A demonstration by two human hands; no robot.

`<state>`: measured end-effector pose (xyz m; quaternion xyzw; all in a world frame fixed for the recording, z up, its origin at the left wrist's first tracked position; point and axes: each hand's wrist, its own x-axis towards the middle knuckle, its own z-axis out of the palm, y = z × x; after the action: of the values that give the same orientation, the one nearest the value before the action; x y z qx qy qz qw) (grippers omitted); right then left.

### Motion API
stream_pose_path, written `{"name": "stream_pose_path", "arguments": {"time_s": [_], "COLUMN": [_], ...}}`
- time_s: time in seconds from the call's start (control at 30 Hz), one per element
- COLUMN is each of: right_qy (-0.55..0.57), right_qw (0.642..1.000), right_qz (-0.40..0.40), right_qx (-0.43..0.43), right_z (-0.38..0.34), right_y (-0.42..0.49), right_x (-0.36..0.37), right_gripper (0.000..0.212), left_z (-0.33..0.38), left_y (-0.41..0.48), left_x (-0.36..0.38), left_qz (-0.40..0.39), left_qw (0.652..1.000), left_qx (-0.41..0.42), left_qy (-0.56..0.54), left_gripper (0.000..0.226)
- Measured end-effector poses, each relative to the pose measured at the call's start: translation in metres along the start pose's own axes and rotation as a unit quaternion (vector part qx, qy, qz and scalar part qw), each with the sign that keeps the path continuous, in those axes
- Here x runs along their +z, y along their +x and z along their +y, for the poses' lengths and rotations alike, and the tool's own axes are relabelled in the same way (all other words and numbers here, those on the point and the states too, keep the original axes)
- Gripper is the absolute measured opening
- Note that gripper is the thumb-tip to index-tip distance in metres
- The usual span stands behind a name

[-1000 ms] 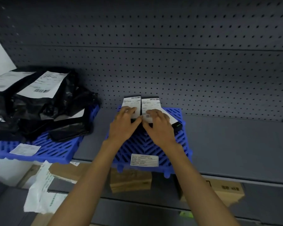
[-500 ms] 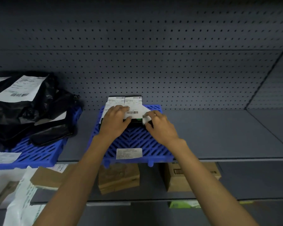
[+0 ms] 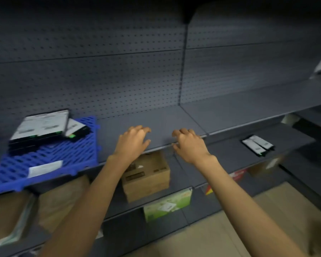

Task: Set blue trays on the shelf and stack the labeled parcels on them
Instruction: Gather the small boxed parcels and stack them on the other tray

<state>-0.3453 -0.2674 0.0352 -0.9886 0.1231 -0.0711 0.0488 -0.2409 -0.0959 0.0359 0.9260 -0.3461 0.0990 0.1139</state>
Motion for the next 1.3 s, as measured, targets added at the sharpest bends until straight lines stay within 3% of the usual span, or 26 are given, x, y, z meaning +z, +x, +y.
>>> {"name": "stream_pose_path", "arguments": {"time_s": [0.27, 0.53, 0.83, 1.3], "right_qy": [-0.026, -0.009, -0.004, 0.025], "right_qw": [0.988, 0.959, 0.945, 0.953], "right_qz": [-0.008, -0.036, -0.092, -0.125], "right_qx": [0.149, 0.28, 0.313, 0.276], "right_z": [0.19, 0.329, 0.479, 0.68], "right_y": [-0.126, -0.223, -0.211, -0.101], "right_x": [-0.019, -0.006, 0.022, 0.043], "right_gripper": [0.041, 0.041, 0.045, 0.034], "left_z": [0.218, 0.387, 0.504, 0.6], "left_y": [0.015, 0.025, 0.097, 0.241], "left_x": [0.058, 0.131, 0.225, 0.321], "left_qz": [-0.026, -0.084, -0.146, -0.193], "left_qw": [0.988, 0.964, 0.953, 0.962], "left_qx": [0.15, 0.249, 0.253, 0.172], "left_qy": [-0.035, -0.044, -0.08, -0.091], "left_gripper": [0.037, 0.034, 0.032, 0.033]}}
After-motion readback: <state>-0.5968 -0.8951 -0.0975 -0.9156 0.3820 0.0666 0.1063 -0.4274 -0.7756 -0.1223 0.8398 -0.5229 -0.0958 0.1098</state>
